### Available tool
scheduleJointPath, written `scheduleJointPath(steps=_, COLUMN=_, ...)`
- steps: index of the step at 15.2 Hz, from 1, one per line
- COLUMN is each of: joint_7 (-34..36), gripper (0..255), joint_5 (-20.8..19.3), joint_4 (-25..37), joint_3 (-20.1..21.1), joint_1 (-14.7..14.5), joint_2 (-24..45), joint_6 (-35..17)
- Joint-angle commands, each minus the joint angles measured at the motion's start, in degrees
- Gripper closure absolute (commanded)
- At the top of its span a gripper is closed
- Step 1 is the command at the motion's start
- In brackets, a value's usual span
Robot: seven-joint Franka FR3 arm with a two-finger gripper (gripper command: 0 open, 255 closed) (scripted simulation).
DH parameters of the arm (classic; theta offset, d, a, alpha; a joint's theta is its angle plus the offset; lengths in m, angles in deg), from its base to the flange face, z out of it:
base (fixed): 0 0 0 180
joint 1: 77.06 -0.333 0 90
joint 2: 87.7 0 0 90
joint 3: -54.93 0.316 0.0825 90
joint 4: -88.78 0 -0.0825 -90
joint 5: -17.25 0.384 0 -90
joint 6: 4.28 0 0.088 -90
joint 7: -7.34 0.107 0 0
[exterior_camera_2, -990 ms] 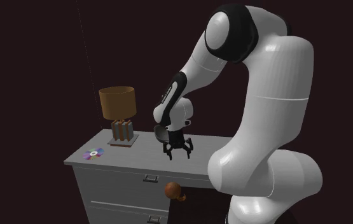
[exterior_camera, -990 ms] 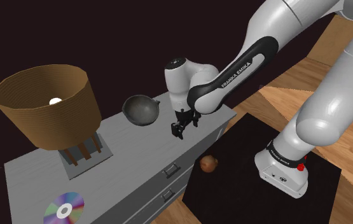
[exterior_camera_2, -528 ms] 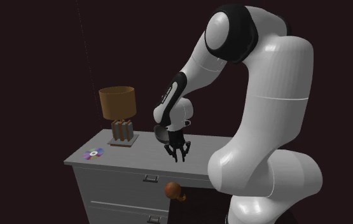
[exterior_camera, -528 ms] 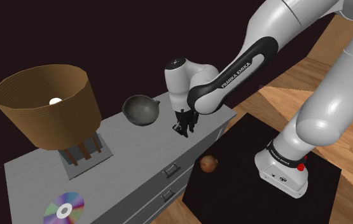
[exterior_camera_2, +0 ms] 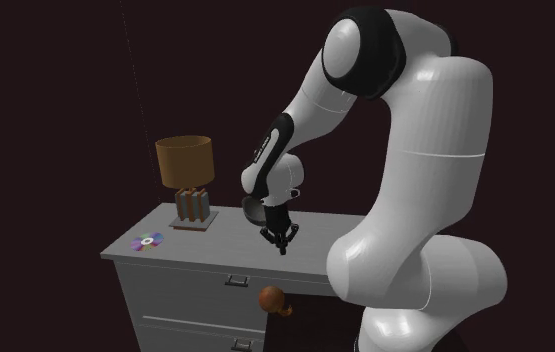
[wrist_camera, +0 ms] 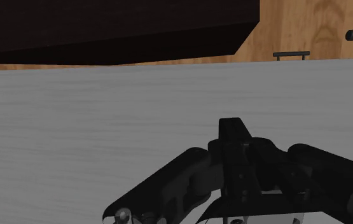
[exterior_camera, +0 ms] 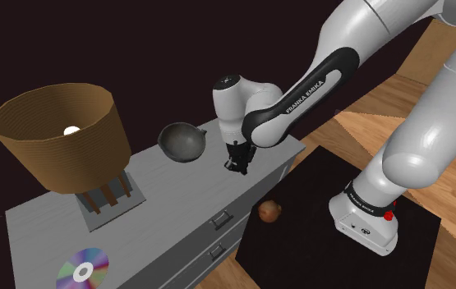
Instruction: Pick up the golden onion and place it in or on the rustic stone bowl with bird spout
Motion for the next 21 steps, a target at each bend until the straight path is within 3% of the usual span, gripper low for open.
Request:
scheduleJointPath(steps=1, joint_7=0.00, gripper=0, joint_5=0.00, joint_4=0.00, joint_3=0.00, joint_1=0.00, joint_2=0.00, joint_6=0.00)
scheduleJointPath(steps=12, joint_7=18.42, gripper=0, joint_5=14.94, joint_4=-11.26, joint_3=7.76, joint_1=-7.64, joint_2=-7.97, joint_6=0.11)
scheduleJointPath(steps=21, joint_7=21.83, gripper=0, joint_5=10.65, joint_4=-13.88, joint_3=7.67, joint_1=-7.46, joint_2=-1.87, joint_6=-7.63)
